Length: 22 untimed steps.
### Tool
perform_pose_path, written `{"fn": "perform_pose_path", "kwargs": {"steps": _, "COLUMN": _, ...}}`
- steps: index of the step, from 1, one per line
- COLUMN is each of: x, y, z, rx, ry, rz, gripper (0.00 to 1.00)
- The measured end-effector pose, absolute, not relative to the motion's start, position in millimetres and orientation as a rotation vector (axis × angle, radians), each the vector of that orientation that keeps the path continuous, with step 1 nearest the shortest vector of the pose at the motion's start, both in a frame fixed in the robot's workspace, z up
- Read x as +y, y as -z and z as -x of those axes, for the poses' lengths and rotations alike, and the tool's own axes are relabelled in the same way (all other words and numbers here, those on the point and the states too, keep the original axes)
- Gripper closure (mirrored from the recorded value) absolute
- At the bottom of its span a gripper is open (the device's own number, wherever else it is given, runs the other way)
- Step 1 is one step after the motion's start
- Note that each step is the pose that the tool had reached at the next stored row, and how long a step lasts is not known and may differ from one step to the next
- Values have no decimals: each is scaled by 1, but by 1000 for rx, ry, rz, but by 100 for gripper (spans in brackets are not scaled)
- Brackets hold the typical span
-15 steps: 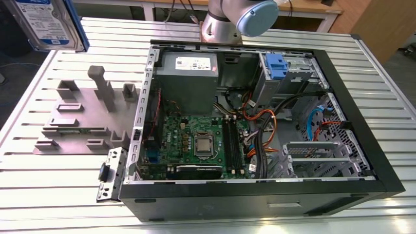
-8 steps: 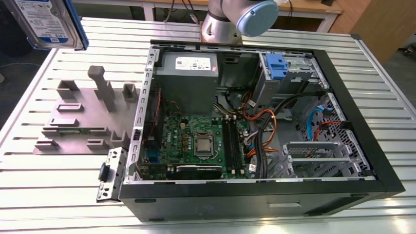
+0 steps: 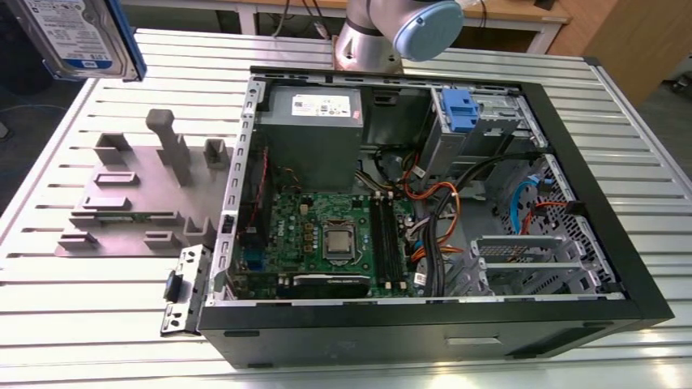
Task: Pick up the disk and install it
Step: 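Pick up the disk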
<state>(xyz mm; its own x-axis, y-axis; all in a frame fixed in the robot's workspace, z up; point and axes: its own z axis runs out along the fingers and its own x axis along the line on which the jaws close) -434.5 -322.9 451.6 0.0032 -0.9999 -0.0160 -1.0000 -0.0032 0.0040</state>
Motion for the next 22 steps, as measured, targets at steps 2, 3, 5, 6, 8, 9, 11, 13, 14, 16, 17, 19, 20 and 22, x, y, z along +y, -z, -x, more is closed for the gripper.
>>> {"fn": "perform_pose_path", "kwargs": {"steps": 2, "x": -323, "y": -452, "z": 434, "rx": 2212, "ry": -22, "rz": 2219, "gripper": 64}}
{"fn": "perform_pose_path", "kwargs": {"steps": 3, "x": -323, "y": -453, "z": 434, "rx": 2212, "ry": -22, "rz": 2219, "gripper": 64}}
{"fn": "perform_pose_path", "kwargs": {"steps": 5, "x": -323, "y": -455, "z": 434, "rx": 2212, "ry": -22, "rz": 2219, "gripper": 64}}
{"fn": "perform_pose_path", "kwargs": {"steps": 6, "x": -323, "y": -455, "z": 434, "rx": 2212, "ry": -22, "rz": 2219, "gripper": 64}}
{"fn": "perform_pose_path", "kwargs": {"steps": 8, "x": -323, "y": -457, "z": 434, "rx": 2212, "ry": -23, "rz": 2219, "gripper": 64}}
{"fn": "perform_pose_path", "kwargs": {"steps": 9, "x": -323, "y": -458, "z": 434, "rx": 2212, "ry": -23, "rz": 2219, "gripper": 64}}
{"fn": "perform_pose_path", "kwargs": {"steps": 11, "x": -323, "y": -459, "z": 434, "rx": 2212, "ry": -22, "rz": 2219, "gripper": 64}}
{"fn": "perform_pose_path", "kwargs": {"steps": 13, "x": -323, "y": -461, "z": 434, "rx": 2212, "ry": -23, "rz": 2219, "gripper": 64}}
{"fn": "perform_pose_path", "kwargs": {"steps": 14, "x": -323, "y": -462, "z": 434, "rx": 2212, "ry": -23, "rz": 2219, "gripper": 64}}
{"fn": "perform_pose_path", "kwargs": {"steps": 16, "x": -323, "y": -463, "z": 434, "rx": 2212, "ry": -22, "rz": 2219, "gripper": 64}}
{"fn": "perform_pose_path", "kwargs": {"steps": 17, "x": -323, "y": -464, "z": 434, "rx": 2212, "ry": -23, "rz": 2219, "gripper": 64}}
{"fn": "perform_pose_path", "kwargs": {"steps": 19, "x": -323, "y": -466, "z": 434, "rx": 2212, "ry": -22, "rz": 2219, "gripper": 64}}
{"fn": "perform_pose_path", "kwargs": {"steps": 20, "x": -323, "y": -466, "z": 434, "rx": 2212, "ry": -23, "rz": 2219, "gripper": 64}}
{"fn": "perform_pose_path", "kwargs": {"steps": 22, "x": -323, "y": -467, "z": 434, "rx": 2212, "ry": -22, "rz": 2219, "gripper": 64}}
